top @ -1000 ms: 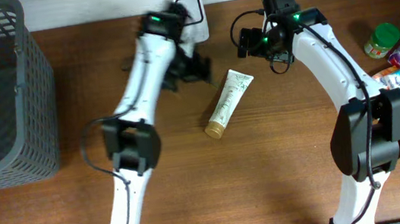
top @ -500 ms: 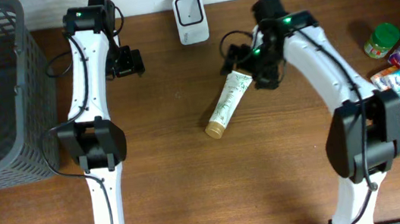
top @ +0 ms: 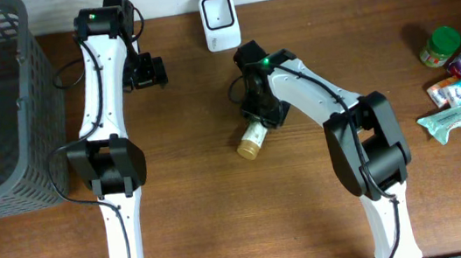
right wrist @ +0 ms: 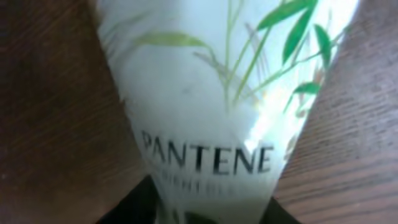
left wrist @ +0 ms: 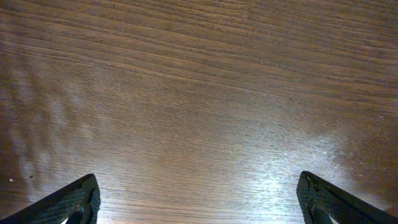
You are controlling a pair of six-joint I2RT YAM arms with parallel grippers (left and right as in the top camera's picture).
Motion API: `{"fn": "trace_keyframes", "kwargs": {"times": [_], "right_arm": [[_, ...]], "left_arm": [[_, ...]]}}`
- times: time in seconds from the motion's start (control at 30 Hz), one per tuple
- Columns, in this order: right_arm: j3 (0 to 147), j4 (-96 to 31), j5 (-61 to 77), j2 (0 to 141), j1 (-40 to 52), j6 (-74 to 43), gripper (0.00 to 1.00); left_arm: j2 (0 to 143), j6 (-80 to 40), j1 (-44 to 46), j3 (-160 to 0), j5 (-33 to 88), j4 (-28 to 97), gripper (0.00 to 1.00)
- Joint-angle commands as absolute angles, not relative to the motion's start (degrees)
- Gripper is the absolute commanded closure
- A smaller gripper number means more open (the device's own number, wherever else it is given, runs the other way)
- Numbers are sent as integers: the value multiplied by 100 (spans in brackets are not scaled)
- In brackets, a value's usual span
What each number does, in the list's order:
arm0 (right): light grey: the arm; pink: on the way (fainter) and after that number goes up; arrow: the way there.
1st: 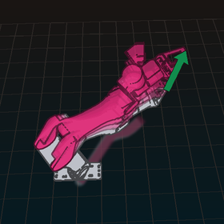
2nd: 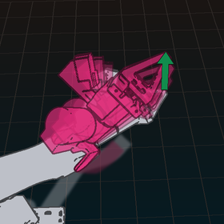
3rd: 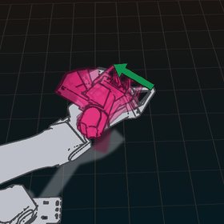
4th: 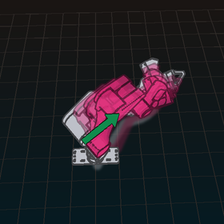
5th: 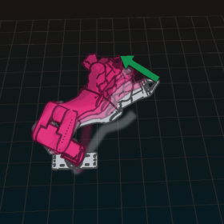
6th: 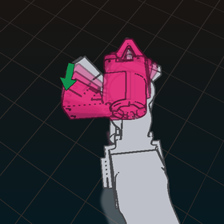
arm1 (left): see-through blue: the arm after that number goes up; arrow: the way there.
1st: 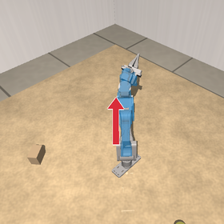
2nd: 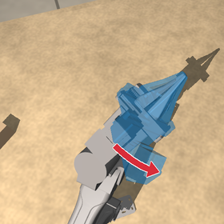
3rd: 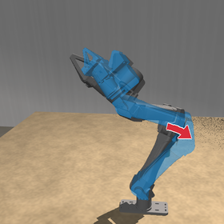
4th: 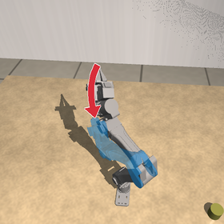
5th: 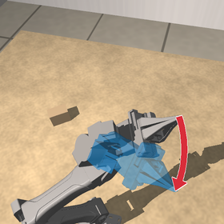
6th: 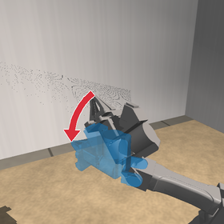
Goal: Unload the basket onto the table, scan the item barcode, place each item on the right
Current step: 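Raise the Pantene tube in front of the scanner, then carry the Pantene tube to the far right and set it down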
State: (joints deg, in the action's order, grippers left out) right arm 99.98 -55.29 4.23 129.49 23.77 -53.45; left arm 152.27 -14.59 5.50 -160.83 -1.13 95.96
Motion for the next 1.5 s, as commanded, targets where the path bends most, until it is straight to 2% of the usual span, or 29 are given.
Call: {"fn": "trace_keyframes", "kwargs": {"times": [0.0, 0.03, 0.1, 0.17, 0.3, 0.47, 0.6, 0.77, 0.9, 1.07, 1.17, 1.2, 1.33, 1.47], "right_arm": [[10451, -5721, 318, 12886, 2366, -4720, 89], [10685, -5828, 316, 12855, 2364, -4547, 89], [11340, -6007, 314, 12831, 2355, -4117, 96], [11858, -5767, 237, 12829, 2355, -3763, 96], [12097, -3929, -242, 12844, 2355, -3277, 96], [12081, -1824, -950, 13242, 2355, -3280, 95], [12081, -1168, -950, 13734, 2366, -3304, 88], [12099, -1367, -956, 13378, 2180, -3173, 90], [12099, -2569, -974, 12462, 1535, -3175, 94], [12097, -5481, -976, 11911, -292, -3197, 96], [12038, -6445, -976, 11963, -1219, -3194, 95], [11955, -6632, -976, 11963, -1559, -3194, 91], [11504, -6766, -976, 11963, -2532, -3197, 91], [10761, -6045, -967, 11963, -3033, -3201, 87]], "left_arm": [[15194, -1474, 550, -16118, -174, 9585, 1], [15194, -1474, 550, -16118, -174, 9588, 1], [15194, -1474, 550, -16118, -174, 9588, 1], [15194, -1474, 550, -16118, -174, 9588, 1], [15194, -1474, 550, -16118, -174, 9588, 1], [15194, -1474, 550, -16118, -174, 9588, 1], [15194, -1474, 550, -16118, -174, 9588, 1], [15194, -1474, 550, -16118, -174, 9585, 1], [15194, -1474, 550, -16118, -174, 9588, 1], [15194, -1474, 552, -16118, -174, 9588, 1], [15194, -1474, 550, -16118, -174, 9585, 1], [15194, -1474, 550, -16118, -174, 9588, 1], [15194, -1474, 550, -16118, -174, 9588, 1], [15194, -1474, 550, -16118, -174, 9588, 1]]}}
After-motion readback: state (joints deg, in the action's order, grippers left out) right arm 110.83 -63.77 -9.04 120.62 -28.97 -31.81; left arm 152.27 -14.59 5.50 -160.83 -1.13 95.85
